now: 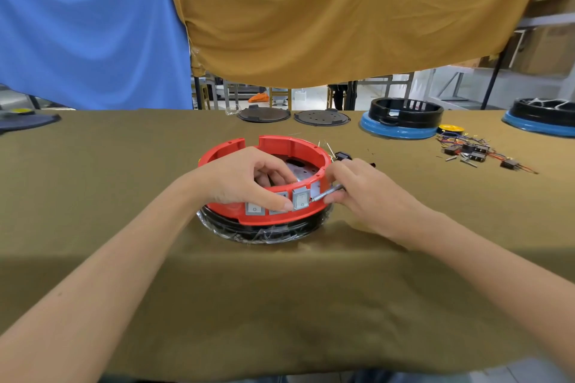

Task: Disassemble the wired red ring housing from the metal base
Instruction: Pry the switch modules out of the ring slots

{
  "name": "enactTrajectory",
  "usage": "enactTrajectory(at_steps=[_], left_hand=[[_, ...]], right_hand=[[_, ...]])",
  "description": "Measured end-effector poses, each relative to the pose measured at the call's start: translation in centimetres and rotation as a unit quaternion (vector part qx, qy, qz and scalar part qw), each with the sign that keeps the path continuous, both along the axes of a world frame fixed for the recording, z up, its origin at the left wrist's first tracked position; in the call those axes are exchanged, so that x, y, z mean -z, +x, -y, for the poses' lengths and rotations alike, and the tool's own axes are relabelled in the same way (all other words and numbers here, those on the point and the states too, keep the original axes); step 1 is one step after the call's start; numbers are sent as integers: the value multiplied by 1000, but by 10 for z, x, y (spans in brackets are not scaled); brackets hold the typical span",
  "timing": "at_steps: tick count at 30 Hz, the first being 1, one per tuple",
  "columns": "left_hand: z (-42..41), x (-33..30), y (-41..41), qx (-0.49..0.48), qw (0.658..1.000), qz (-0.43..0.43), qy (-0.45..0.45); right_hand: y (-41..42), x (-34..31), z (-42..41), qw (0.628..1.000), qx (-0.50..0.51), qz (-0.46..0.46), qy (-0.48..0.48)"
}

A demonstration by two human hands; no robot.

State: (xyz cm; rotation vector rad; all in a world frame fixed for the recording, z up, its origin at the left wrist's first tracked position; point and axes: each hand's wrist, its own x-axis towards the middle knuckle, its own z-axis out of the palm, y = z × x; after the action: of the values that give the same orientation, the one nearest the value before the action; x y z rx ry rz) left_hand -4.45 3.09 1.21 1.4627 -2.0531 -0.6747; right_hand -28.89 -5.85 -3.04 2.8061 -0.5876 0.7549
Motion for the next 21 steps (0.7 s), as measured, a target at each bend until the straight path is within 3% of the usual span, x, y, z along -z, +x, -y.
enactTrajectory(at_steps=[3, 10, 21], left_hand=[[0, -1, -1, 2, 1000, -2, 3], [0, -2, -2, 2, 1000, 1, 5], [-1, -5, -2, 0, 1000, 1, 17]], right_hand=[[-4, 1, 8, 992, -44, 40, 112], [9, -6, 18, 992, -57, -32, 104], [16, -26, 24, 961, -89, -52, 257]])
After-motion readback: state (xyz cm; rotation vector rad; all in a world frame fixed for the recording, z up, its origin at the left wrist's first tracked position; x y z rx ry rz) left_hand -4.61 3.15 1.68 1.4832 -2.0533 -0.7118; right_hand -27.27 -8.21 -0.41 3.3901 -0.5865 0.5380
